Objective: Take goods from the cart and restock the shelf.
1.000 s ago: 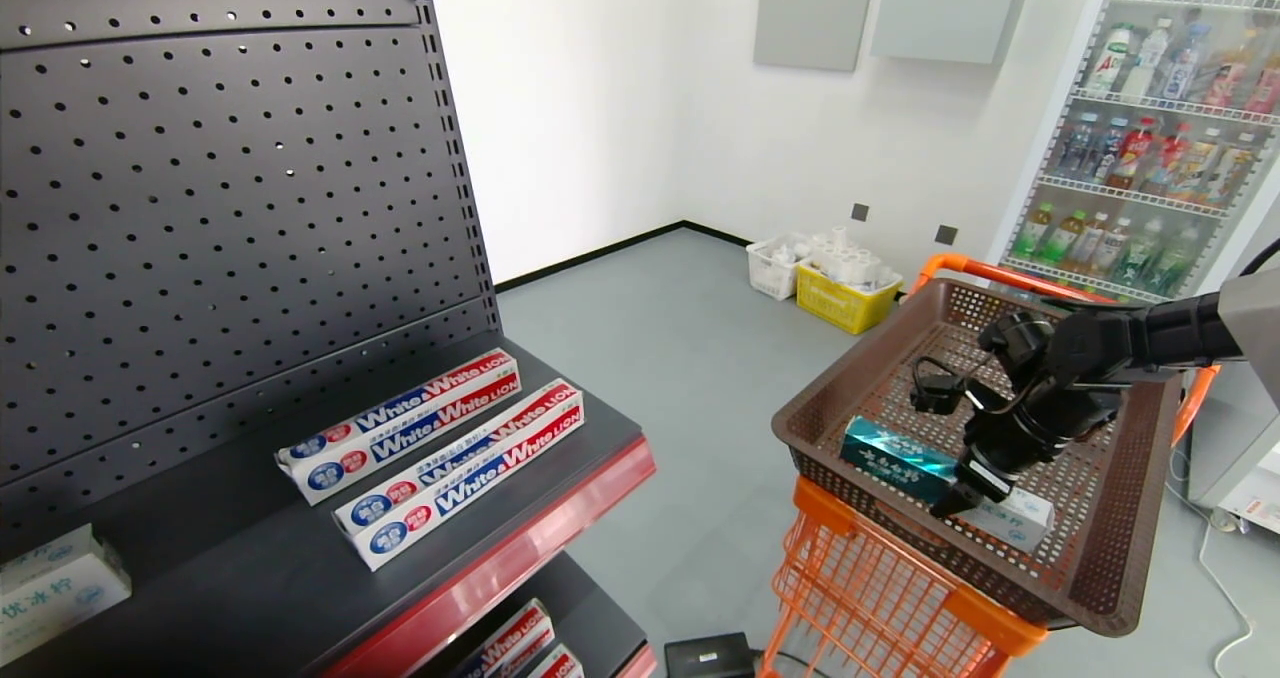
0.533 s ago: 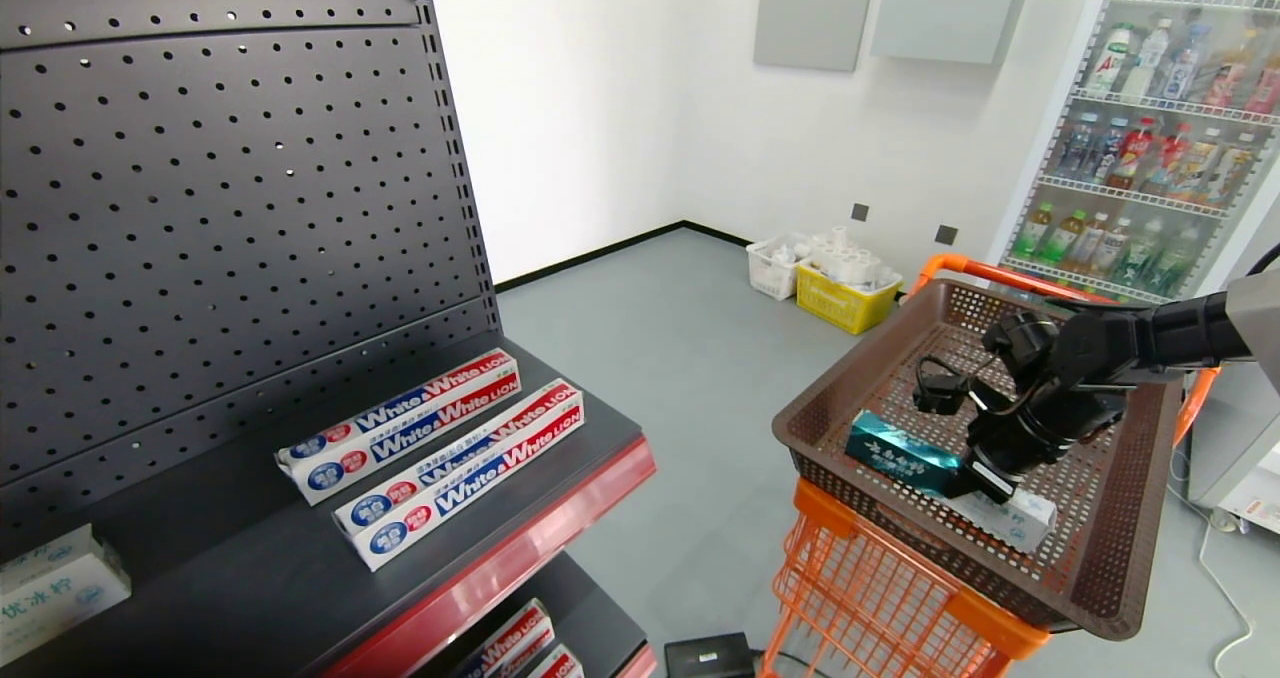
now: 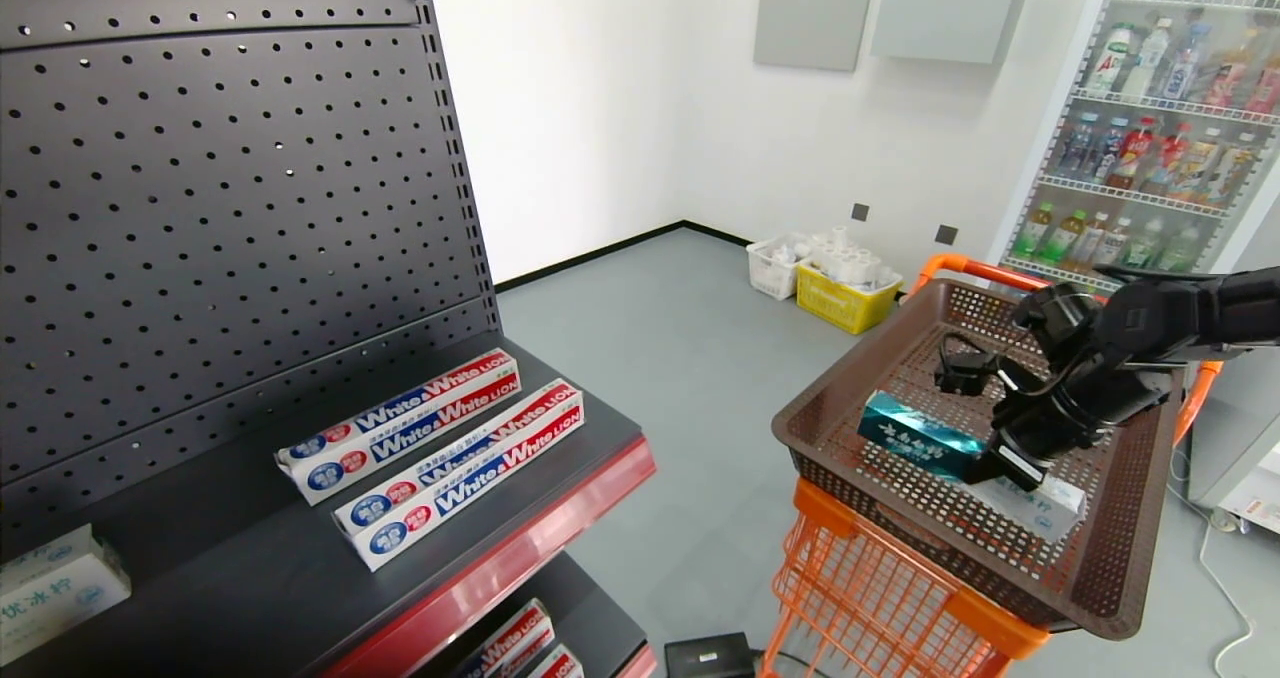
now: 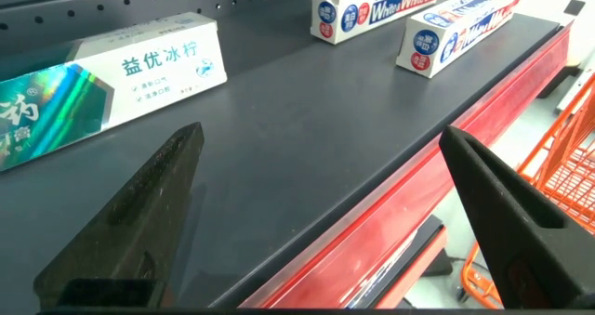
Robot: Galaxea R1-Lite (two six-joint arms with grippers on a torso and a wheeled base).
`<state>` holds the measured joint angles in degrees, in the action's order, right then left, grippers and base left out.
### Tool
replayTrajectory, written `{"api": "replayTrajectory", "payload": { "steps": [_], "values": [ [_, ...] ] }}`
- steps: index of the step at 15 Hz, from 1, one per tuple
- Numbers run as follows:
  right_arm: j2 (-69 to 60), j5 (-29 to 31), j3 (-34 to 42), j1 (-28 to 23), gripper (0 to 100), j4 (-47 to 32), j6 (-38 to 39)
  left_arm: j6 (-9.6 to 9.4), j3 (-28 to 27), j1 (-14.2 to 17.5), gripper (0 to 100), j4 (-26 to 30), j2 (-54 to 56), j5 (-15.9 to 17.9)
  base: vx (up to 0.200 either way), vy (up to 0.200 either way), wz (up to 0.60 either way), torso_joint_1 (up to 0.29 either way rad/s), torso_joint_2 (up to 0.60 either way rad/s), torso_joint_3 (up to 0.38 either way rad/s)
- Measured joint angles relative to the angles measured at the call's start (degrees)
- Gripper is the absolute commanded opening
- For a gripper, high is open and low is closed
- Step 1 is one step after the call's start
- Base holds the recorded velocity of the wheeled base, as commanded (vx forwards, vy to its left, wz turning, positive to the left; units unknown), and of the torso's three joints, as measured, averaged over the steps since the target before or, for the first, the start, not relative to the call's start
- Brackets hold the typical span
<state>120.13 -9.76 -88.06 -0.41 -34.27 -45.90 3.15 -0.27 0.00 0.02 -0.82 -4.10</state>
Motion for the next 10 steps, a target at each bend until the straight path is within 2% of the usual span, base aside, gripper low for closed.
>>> {"api": "replayTrajectory", "payload": {
  "steps": [6, 10],
  "values": [
    [-12.6, 0.1, 8.9, -0.5, 0, 0.4, 0.1, 0.00, 0.0, 0.0, 100, 0.0, 0.0, 0.0, 0.000, 0.000, 0.00, 0.000, 0.00, 0.000],
    [-24.6, 0.3, 20.8, -0.5, 0, 2.6, 1.0, 0.00, 0.0, 0.0, 100, 0.0, 0.0, 0.0, 0.000, 0.000, 0.00, 0.000, 0.00, 0.000]
  ]
}}
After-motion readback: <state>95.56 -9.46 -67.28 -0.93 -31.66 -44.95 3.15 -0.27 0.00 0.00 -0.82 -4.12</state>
